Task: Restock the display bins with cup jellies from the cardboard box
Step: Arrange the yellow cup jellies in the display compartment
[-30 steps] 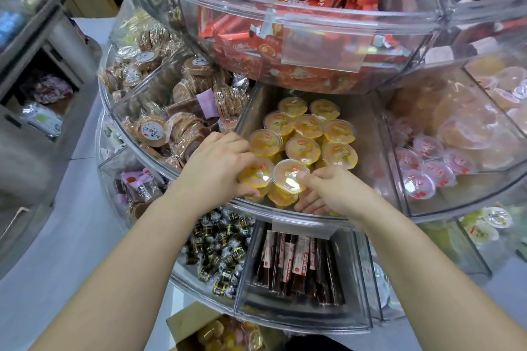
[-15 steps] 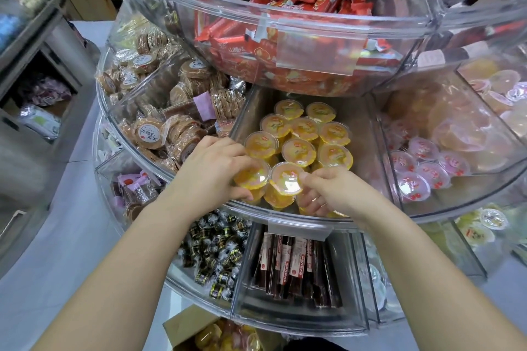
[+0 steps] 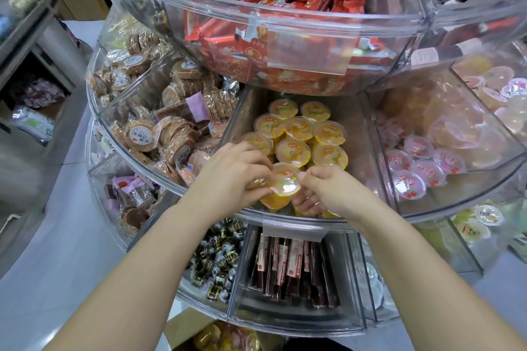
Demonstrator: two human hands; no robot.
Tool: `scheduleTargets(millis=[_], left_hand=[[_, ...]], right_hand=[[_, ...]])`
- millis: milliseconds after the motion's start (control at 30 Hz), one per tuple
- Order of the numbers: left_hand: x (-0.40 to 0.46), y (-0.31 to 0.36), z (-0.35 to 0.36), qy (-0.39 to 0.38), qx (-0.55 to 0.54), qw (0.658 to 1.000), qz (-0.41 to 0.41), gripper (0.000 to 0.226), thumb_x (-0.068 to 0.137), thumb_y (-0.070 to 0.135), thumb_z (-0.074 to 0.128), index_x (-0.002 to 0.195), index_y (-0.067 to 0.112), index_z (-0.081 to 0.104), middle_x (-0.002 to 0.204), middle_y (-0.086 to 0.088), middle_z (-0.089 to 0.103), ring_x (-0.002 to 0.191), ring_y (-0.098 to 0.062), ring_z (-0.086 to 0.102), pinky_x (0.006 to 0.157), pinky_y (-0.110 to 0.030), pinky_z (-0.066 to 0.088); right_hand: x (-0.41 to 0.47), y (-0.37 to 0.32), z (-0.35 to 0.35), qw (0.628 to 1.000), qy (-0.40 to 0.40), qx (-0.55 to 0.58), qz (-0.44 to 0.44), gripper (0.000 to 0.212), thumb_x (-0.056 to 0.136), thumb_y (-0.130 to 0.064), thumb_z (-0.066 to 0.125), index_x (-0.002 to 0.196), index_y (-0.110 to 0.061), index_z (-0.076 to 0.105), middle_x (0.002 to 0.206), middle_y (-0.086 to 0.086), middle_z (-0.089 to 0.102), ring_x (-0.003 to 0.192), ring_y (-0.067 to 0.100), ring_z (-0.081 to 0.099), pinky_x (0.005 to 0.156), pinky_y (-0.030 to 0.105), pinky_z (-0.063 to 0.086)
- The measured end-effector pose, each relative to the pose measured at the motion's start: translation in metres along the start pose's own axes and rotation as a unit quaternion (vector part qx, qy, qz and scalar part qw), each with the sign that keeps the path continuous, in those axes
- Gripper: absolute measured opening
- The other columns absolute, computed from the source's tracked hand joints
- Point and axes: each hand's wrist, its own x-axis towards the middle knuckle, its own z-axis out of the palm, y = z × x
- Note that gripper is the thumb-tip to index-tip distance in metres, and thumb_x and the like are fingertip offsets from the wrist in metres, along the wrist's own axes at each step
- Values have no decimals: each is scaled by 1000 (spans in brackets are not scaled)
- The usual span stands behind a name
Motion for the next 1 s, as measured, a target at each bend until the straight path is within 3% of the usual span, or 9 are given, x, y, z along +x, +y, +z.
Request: scheduleTargets(millis=[200,333,433,567,733,833,933,1000], left_hand=[[0,1,-1,-17,-59,998,-5,23,63,36,81,77,19,75,95,1,71,97,-27,62,76,-41,48],[2,-1,-5,-66,-76,994,-47,36,62,41,80,93,24,72,110,9,67,116,-20,53,94,-36,37],[3,-1,-6,-80,-73,993,-46,40,61,45,79,96,27,71,110,11,67,115,-17,52,93,-30,31],[3,0,-4,-63,-60,995,-47,41,63,53,75,93,27,71,105,9,68,109,-17,55,89,-29,33],[5,2,-3,-72,-38,994,-68,43,62,54,74,92,23,69,100,6,66,101,-19,54,84,-32,39],[6,1,-4,-89,-40,992,-74,47,62,57,73,96,24,67,105,7,64,106,-18,50,88,-33,40],[7,3,-5,-58,-86,991,-82,45,64,53,74,97,23,67,110,8,62,110,-16,50,93,-37,41],[12,9,-3,-19,-120,989,-89,36,70,44,75,96,20,67,109,7,63,109,-17,51,94,-39,42]], right_hand=[[2,3,1,1000,10,-15,-6,27,93,-37,51,81,-13,57,77,8,69,71,19,67,65,28,57],[0,3,0,1000,-4,-7,-13,22,90,-30,59,75,-13,55,70,4,70,66,17,68,63,26,57],[0,3,-1,1000,-14,6,-15,21,89,-24,61,72,-13,55,60,0,70,65,18,67,64,28,56],[1,5,0,1000,7,20,-23,22,88,-29,62,73,-14,56,58,-1,69,61,16,66,63,30,56],[-3,2,0,995,44,-86,-40,26,89,-41,56,76,-18,62,71,1,72,65,13,69,70,34,60],[-18,3,-12,980,94,-157,-76,18,90,-37,53,76,-28,59,74,-5,70,72,11,67,75,36,57],[-38,8,-28,967,134,-185,-109,12,89,-27,56,78,-31,57,78,-7,68,76,9,64,72,28,52],[-48,11,-37,958,165,-198,-129,13,86,-21,61,80,-31,57,76,-13,65,71,-2,60,67,14,47]])
